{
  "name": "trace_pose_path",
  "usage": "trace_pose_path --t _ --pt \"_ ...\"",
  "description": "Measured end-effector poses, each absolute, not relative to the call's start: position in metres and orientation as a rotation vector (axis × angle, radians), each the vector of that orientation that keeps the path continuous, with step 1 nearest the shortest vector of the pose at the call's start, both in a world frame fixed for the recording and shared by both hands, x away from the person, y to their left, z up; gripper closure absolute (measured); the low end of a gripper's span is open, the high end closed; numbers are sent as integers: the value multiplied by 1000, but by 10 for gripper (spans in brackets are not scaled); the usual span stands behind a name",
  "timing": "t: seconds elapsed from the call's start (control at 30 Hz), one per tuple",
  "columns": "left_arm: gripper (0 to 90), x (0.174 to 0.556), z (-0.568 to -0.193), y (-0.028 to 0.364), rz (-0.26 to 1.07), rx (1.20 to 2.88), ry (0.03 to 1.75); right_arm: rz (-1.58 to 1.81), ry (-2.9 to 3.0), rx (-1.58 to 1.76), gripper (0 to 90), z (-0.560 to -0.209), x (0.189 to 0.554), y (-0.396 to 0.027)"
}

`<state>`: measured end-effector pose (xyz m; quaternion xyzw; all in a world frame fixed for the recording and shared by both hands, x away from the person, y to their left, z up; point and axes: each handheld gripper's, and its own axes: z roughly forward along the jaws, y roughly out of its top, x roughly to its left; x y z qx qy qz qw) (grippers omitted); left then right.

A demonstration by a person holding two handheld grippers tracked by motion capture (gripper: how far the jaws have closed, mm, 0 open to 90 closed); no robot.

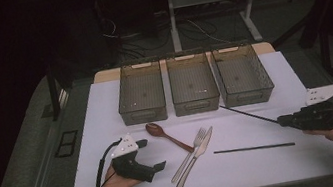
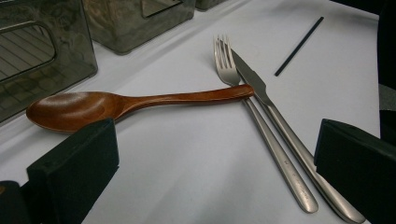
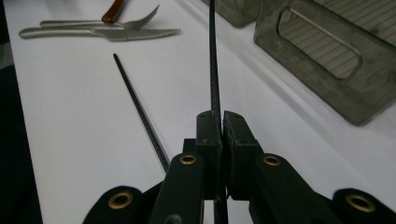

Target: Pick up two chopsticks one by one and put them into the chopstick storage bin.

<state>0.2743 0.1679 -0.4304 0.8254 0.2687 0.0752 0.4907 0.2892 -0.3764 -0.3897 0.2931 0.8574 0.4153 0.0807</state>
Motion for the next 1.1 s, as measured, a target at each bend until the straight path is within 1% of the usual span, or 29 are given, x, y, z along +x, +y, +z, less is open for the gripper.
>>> trace_pose_path --t 0.2,0.63,1.1 --pt "0 275 -430 168 189 1998 655 1272 2543 911 859 -381 296 -365" --pt "0 275 -429 167 180 1999 660 1267 2498 969 859 -369 320 -325" --pt "0 274 -428 166 184 1996 655 1262 2485 987 859 -364 344 -284"
